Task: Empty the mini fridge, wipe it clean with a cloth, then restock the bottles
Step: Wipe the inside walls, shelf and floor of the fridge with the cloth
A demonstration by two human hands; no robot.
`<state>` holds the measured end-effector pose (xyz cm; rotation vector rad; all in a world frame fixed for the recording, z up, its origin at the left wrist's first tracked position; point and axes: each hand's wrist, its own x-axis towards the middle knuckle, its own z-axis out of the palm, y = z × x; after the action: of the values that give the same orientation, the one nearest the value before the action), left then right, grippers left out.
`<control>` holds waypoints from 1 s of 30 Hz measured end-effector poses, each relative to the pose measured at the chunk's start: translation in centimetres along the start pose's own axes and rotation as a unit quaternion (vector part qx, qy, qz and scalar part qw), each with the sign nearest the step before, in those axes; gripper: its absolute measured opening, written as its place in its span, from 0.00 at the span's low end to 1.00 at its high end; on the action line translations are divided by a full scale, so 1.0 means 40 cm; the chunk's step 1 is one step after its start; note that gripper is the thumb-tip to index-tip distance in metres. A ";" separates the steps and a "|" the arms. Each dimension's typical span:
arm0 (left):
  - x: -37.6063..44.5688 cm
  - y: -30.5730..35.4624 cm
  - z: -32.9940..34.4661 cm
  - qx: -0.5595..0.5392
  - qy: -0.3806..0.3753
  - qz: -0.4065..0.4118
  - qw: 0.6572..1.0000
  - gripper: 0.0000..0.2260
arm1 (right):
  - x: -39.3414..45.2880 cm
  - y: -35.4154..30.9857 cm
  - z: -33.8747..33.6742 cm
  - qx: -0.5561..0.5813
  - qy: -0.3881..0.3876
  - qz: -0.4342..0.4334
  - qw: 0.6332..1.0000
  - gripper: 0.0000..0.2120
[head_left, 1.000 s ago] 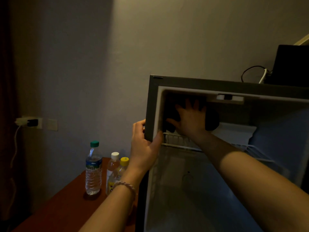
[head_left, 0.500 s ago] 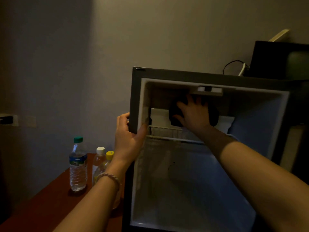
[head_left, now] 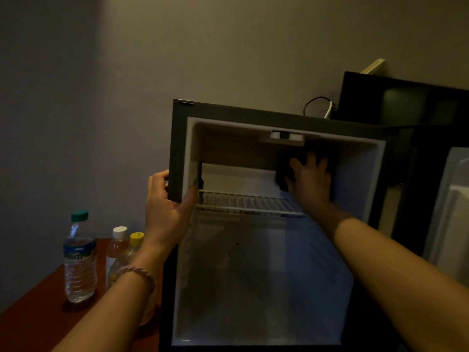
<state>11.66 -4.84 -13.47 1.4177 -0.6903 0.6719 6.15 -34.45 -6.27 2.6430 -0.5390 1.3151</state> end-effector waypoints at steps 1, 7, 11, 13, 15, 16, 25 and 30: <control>-0.001 0.001 0.001 0.002 0.001 0.002 1.000 0.26 | -0.007 -0.010 -0.002 0.027 -0.002 0.022 0.999 0.22; -0.006 0.012 0.003 0.006 0.002 0.006 1.000 0.24 | -0.024 -0.046 -0.002 0.202 -0.009 0.200 0.959 0.26; -0.007 0.013 0.001 0.005 -0.002 -0.006 1.000 0.25 | 0.010 -0.083 -0.018 0.329 -0.001 0.353 0.876 0.34; -0.006 0.014 -0.001 0.001 -0.005 -0.009 1.000 0.25 | 0.022 -0.102 -0.017 0.363 0.012 0.396 0.843 0.35; -0.006 0.016 -0.002 0.003 -0.007 -0.007 1.000 0.25 | 0.030 -0.110 -0.015 0.388 0.026 0.426 0.817 0.34; -0.006 0.016 -0.001 0.004 -0.007 -0.007 1.000 0.25 | 0.034 -0.108 -0.014 0.396 0.035 0.439 0.805 0.34; -0.005 0.022 0.007 0.029 0.010 0.011 0.999 0.19 | 0.022 -0.173 0.007 0.412 0.059 0.434 0.799 0.29; -0.006 0.025 0.007 0.028 0.010 0.010 1.000 0.18 | 0.009 -0.350 0.012 0.494 0.023 0.396 0.774 0.29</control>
<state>10.74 -5.06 -13.02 1.4541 -0.6763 0.7254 11.97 -21.70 -5.82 3.2606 -1.3863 2.4407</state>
